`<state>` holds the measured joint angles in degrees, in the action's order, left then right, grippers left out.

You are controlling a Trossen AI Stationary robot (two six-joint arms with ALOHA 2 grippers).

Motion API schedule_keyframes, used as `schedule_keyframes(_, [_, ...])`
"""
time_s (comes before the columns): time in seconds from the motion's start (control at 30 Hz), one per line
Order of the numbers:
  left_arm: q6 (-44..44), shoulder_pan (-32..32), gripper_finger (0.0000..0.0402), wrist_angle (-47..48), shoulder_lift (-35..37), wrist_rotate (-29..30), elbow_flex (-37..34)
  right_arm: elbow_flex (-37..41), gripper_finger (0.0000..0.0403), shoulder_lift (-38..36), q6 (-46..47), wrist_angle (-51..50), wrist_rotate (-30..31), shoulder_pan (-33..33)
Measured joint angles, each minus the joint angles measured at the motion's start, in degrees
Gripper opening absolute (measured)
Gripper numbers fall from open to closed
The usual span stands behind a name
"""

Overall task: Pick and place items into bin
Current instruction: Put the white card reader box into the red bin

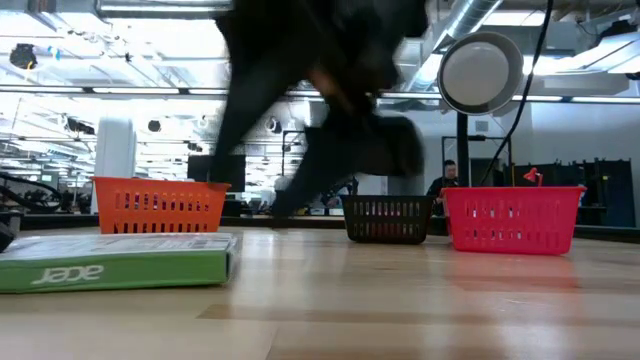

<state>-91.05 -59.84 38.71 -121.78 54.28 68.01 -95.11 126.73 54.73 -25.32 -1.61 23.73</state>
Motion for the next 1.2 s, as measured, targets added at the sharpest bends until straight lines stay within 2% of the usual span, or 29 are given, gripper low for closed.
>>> schedule_keyframes(0.07, [-0.3,-0.2,0.0,-0.1,0.0,0.0,0.0,-0.7,0.0213,1.6,2.1,4.6,-1.5,-0.4])
schedule_keyframes(0.13, [-0.3,-0.4,0.0,-0.1,-0.1,-0.3,0.0,0.1,0.0213,2.2,3.0,2.0,-1.5,-0.6])
schedule_keyframes(0.3, [-1.6,-1.6,0.0,0.1,-0.1,-0.3,0.0,-0.2,0.0213,3.8,3.8,3.7,-1.7,-1.1])
schedule_keyframes(0.8, [-2.5,-2.2,0.0,0.6,-0.1,-0.6,0.0,0.0,0.0213,6.6,7.4,16.3,-5.2,-2.6])
schedule_keyframes(1.2, [-4.1,-3.0,0.0,1.0,-0.1,-0.2,-0.1,-0.3,0.0212,6.1,5.8,17.2,-4.6,-2.0])
